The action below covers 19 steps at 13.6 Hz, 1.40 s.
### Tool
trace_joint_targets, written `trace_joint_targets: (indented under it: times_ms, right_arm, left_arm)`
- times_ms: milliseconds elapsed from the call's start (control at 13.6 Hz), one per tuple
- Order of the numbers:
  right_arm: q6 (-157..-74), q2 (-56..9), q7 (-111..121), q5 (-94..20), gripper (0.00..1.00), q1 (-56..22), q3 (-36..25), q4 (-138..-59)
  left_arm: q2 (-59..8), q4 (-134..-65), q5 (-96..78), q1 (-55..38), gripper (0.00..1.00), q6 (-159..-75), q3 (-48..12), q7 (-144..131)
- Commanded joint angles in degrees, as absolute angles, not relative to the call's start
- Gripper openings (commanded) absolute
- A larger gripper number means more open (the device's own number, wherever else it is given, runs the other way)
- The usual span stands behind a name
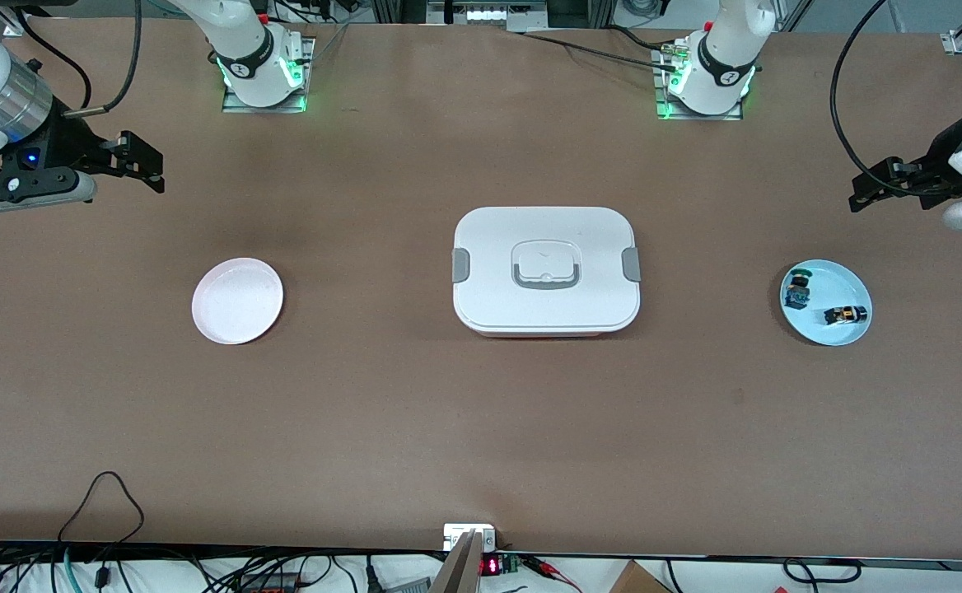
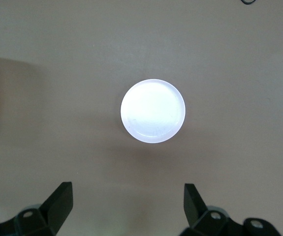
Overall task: Transfer orange switch to right arm and place
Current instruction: 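Move the left gripper toward the light-blue plate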
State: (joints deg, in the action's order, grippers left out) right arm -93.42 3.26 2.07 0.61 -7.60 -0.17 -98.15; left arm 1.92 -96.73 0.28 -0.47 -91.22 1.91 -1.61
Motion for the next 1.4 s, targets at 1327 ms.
trace_joint_targets:
  times_ms: [1327]
  right_arm:
    - [-93.34,3.16,1.49,-0.62,1.00,-6.86,-0.88,-97.29]
  left_arm:
    - [-4.29,-93.52,0.09,1.49,1.00,-88.51,2.37,-1.23]
